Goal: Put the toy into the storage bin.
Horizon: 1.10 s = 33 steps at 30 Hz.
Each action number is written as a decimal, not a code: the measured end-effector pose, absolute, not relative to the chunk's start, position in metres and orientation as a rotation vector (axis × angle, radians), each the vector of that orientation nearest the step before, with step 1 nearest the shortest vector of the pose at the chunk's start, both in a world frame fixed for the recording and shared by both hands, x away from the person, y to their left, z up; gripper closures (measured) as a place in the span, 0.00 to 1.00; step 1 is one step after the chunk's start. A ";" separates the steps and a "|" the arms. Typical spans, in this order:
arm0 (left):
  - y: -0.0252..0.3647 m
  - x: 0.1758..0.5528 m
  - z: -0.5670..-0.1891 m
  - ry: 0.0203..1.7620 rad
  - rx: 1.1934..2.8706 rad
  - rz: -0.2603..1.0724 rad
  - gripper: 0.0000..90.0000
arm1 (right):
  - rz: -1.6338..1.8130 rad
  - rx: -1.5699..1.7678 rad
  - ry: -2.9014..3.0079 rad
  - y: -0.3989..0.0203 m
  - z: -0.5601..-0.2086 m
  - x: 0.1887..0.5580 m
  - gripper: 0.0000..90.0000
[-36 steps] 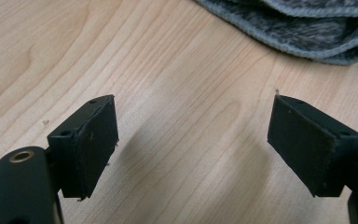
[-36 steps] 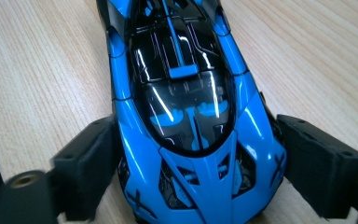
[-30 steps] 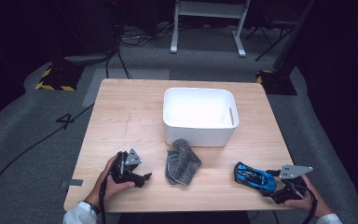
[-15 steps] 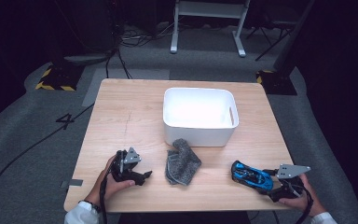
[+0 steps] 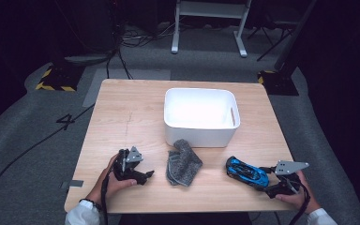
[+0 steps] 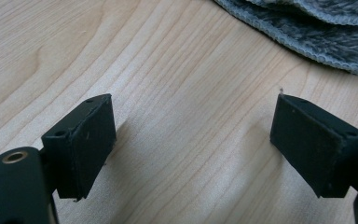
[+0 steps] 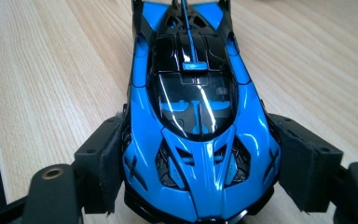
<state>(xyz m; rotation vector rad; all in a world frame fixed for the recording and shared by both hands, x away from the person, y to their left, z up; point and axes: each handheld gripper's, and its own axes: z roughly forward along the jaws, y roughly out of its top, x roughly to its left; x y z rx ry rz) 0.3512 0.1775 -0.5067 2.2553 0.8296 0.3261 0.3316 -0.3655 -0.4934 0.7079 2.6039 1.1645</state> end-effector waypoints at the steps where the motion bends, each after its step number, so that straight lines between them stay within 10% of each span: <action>1: 0.177 0.351 -0.507 0.830 2.255 0.327 0.16 | 1.169 0.704 2.598 -0.365 -0.492 0.331 0.29; 33: 0.176 0.351 -0.507 0.846 2.249 0.328 0.16 | 1.300 0.659 2.413 -0.373 -0.446 0.324 0.29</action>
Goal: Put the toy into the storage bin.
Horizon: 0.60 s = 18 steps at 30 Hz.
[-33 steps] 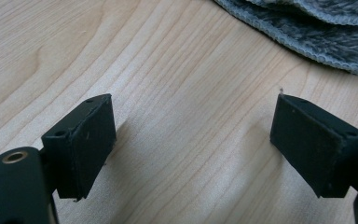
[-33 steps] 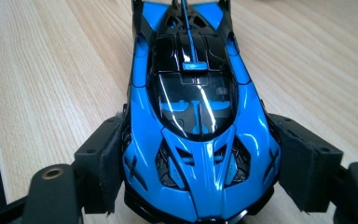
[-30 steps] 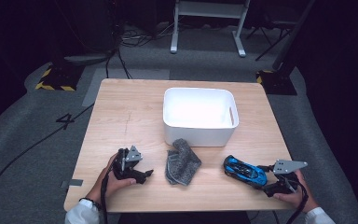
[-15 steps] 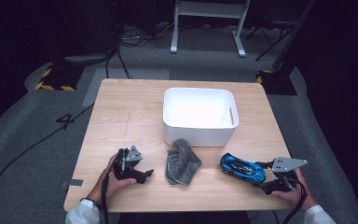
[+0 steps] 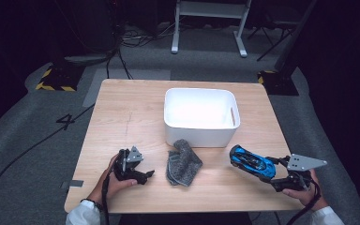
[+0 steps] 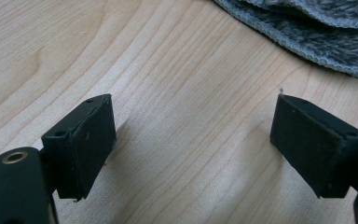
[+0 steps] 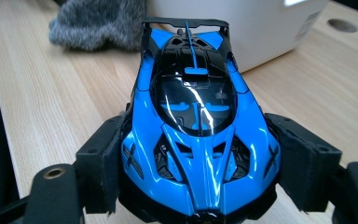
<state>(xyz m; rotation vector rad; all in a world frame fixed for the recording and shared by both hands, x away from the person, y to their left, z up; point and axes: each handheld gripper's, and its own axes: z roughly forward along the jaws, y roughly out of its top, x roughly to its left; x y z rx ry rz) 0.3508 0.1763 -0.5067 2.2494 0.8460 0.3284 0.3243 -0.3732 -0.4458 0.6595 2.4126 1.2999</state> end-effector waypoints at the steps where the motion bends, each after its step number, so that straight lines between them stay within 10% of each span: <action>1: 0.176 0.351 -0.507 0.846 2.250 0.329 0.16 | 1.312 0.668 2.398 -0.376 -0.444 0.324 0.29; 18: 0.176 0.351 -0.507 0.846 2.250 0.329 0.16 | 1.403 0.613 2.250 -0.391 -0.397 0.327 0.29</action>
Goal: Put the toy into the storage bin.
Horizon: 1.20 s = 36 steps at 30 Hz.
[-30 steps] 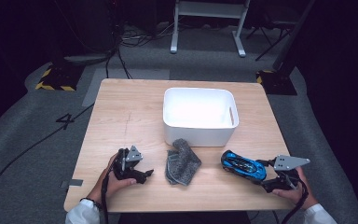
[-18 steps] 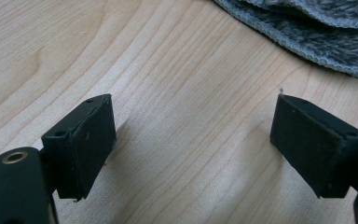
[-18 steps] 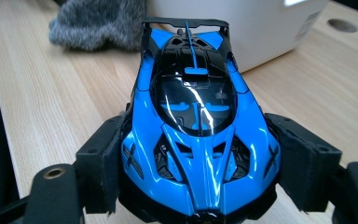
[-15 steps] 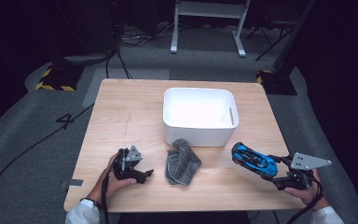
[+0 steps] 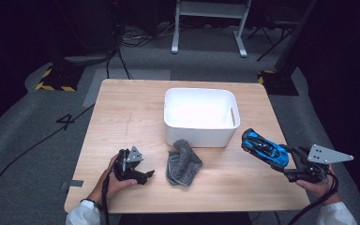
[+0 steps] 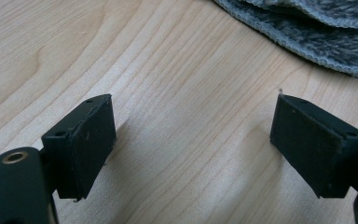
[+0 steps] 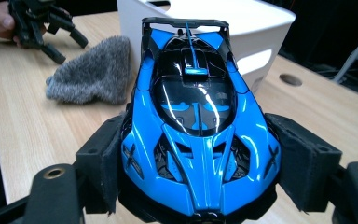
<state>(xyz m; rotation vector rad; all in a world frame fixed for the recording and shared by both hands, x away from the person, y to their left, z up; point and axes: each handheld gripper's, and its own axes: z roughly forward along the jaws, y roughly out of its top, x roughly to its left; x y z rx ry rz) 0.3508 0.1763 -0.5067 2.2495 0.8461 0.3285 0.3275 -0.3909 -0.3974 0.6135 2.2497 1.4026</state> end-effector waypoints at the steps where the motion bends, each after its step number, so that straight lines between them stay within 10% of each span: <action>1: 0.176 0.351 -0.507 0.846 2.249 0.328 0.16 | 1.406 0.611 2.241 -0.391 -0.394 0.328 0.29; 36: 0.176 0.351 -0.507 0.846 2.249 0.328 0.16 | 1.441 0.498 2.214 -0.349 -0.343 0.379 0.29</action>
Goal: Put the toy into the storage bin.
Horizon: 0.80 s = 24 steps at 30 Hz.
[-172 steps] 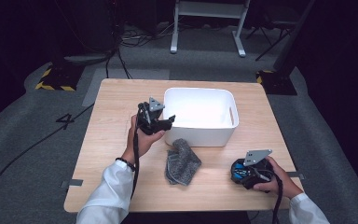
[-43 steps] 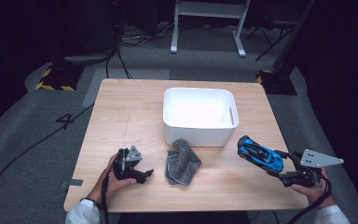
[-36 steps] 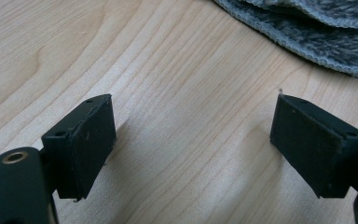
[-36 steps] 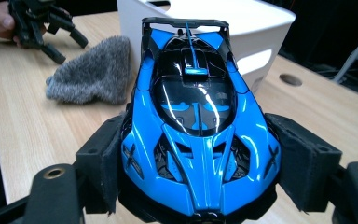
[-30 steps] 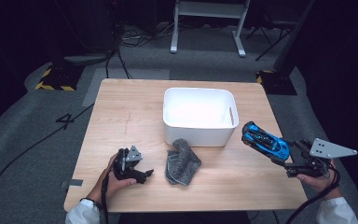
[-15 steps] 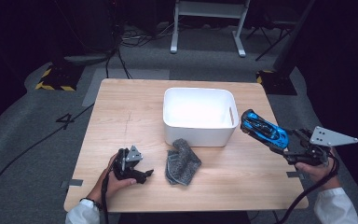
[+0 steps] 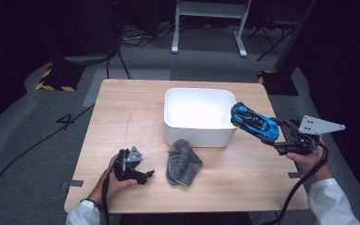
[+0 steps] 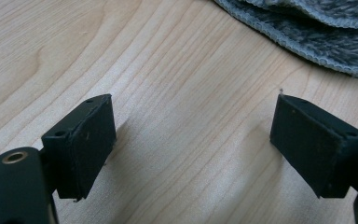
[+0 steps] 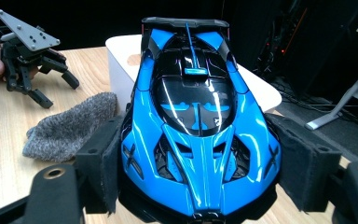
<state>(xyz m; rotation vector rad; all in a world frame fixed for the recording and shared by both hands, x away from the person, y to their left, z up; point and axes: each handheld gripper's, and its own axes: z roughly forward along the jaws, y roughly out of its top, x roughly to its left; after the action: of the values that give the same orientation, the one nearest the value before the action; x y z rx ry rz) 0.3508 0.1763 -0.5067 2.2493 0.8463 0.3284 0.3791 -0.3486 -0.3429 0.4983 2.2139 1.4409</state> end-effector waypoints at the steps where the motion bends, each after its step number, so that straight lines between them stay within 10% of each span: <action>1: 0.176 0.351 -0.507 0.847 2.249 0.328 0.16 | 1.440 0.494 2.219 -0.346 -0.342 0.381 0.29; 24: 0.177 0.349 -0.507 0.855 2.245 0.338 0.16 | 1.427 0.416 2.307 -0.295 -0.327 0.428 0.29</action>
<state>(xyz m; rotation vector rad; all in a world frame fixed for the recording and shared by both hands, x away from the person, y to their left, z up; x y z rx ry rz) 0.3493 0.1765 -0.5068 2.2451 0.8552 0.3377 0.4277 -0.2952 -0.3275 0.4156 2.3066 1.4274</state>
